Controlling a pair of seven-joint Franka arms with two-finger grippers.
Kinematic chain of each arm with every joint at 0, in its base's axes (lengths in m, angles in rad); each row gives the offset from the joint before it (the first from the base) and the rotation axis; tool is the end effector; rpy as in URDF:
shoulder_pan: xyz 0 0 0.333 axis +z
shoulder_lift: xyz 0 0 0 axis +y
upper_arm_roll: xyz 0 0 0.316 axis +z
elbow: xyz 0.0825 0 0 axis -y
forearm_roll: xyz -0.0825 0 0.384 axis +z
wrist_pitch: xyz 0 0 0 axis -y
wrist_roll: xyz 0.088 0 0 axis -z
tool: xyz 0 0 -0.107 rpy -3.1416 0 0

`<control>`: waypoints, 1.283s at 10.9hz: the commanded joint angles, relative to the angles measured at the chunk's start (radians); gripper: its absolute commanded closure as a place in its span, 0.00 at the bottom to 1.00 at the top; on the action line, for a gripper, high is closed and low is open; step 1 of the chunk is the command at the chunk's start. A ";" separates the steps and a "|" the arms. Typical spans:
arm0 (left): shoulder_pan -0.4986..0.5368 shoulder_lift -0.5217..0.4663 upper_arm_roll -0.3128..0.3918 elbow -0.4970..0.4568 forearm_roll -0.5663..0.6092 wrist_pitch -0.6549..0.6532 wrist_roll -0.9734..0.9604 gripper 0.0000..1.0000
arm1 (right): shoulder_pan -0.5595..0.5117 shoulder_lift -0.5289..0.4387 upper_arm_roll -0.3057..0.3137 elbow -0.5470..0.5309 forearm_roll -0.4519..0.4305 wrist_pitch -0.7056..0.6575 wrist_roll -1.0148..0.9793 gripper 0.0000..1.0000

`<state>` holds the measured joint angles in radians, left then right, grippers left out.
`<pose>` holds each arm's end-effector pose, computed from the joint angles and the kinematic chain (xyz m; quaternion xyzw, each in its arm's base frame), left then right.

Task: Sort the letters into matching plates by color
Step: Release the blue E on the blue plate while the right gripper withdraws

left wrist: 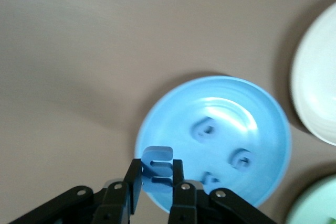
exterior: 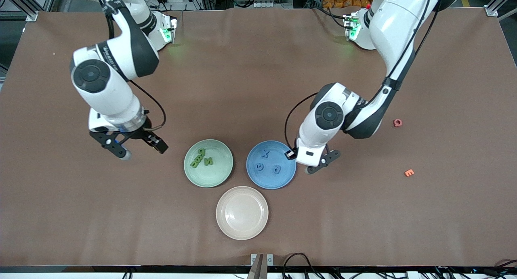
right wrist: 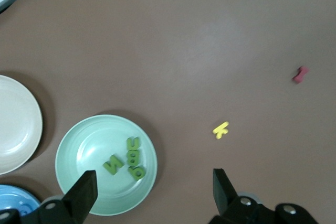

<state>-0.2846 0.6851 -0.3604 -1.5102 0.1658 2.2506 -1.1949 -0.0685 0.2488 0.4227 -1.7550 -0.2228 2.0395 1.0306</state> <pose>0.6034 -0.3917 0.2895 0.9619 0.2653 -0.0041 0.0667 0.6023 0.1900 0.4417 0.9543 -0.2931 0.0555 0.0194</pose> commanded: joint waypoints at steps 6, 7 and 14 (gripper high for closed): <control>-0.001 0.030 0.031 0.033 0.009 0.054 0.064 0.00 | -0.031 -0.152 -0.203 0.052 0.112 -0.169 -0.579 0.00; 0.030 0.011 0.031 0.031 0.009 -0.012 0.131 0.00 | -0.028 -0.164 -0.234 0.052 0.114 -0.186 -0.640 0.00; 0.378 -0.263 -0.056 -0.146 -0.009 -0.310 0.517 0.00 | 0.012 -0.212 -0.415 0.055 0.253 -0.265 -1.064 0.00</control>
<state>-0.0057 0.5679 -0.3448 -1.4847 0.1665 1.9468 -0.7265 -0.0703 0.0545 0.0162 -1.6924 0.0182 1.7828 0.0039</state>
